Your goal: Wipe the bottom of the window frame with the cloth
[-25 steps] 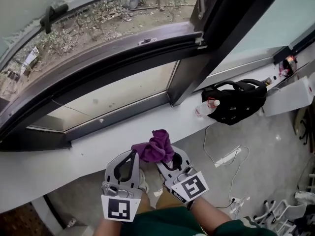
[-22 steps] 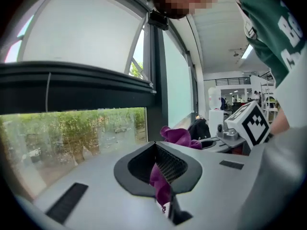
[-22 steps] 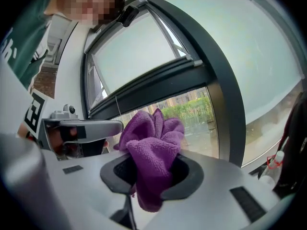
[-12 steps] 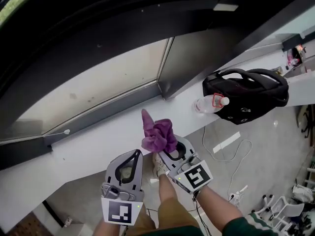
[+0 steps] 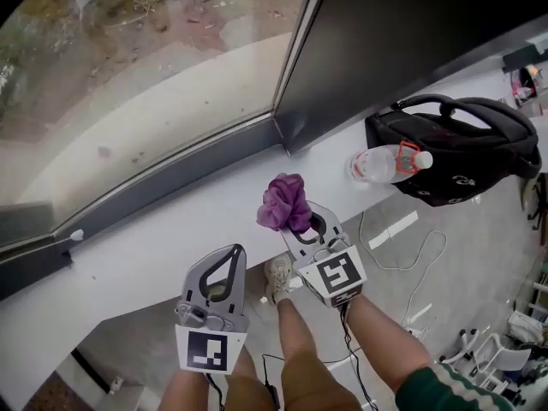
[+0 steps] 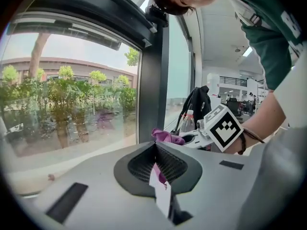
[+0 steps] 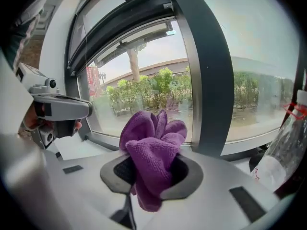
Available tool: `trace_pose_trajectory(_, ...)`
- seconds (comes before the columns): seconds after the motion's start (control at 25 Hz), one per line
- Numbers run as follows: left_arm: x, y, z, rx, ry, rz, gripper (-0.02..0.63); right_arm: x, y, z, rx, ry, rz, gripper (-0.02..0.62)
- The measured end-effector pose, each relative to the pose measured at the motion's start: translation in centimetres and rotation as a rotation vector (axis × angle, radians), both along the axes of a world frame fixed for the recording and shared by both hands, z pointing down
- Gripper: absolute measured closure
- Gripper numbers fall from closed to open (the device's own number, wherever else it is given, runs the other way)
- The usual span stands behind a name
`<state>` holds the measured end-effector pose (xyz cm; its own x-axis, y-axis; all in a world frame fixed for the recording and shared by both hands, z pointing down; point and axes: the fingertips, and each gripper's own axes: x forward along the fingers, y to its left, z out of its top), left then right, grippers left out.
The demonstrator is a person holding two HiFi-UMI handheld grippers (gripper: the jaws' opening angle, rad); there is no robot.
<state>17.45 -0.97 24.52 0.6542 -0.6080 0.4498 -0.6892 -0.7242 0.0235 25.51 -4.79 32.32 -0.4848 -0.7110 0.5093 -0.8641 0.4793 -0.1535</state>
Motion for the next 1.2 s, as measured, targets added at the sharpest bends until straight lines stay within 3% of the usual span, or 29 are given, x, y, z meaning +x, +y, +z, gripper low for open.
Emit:
trace_pose_trajectory(0.12,-0.6,-1.3,2.4,0.034,-0.014,-0.047,0.597,0.6,-1.2,2.8,-0.026,0.010,0.020,0.485)
trace_pose_trajectory(0.32,-0.6,-3.4,6.1,-0.010,0.000,-0.132,0.597,0.0,-3.5,6.2,-0.026,0.034,-0.016,0.485)
trace_pose_trajectory(0.64,0.5,-6.4,9.8,0.011,-0.013,-0.149,0.597,1.6,-6.6,12.4,-0.085,0.042,-0.013,0.485)
trace_pose_trajectory(0.76,0.4,-6.6,11.0,-0.019,0.015,-0.184,0.597,2.1,-7.3,14.9,-0.117,0.086,-0.017,0.485)
trace_pose_trajectory(0.96,0.4,-7.6,13.3,-0.044,-0.012,-0.217,0.597,2.8,-8.6,17.0,-0.159,0.064,0.010,0.482)
trace_pose_trajectory(1.2,1.6,-9.4,15.2,-0.116,0.062,-0.266,0.597,2.8,-8.9,18.6,-0.211,0.061,0.015,0.482)
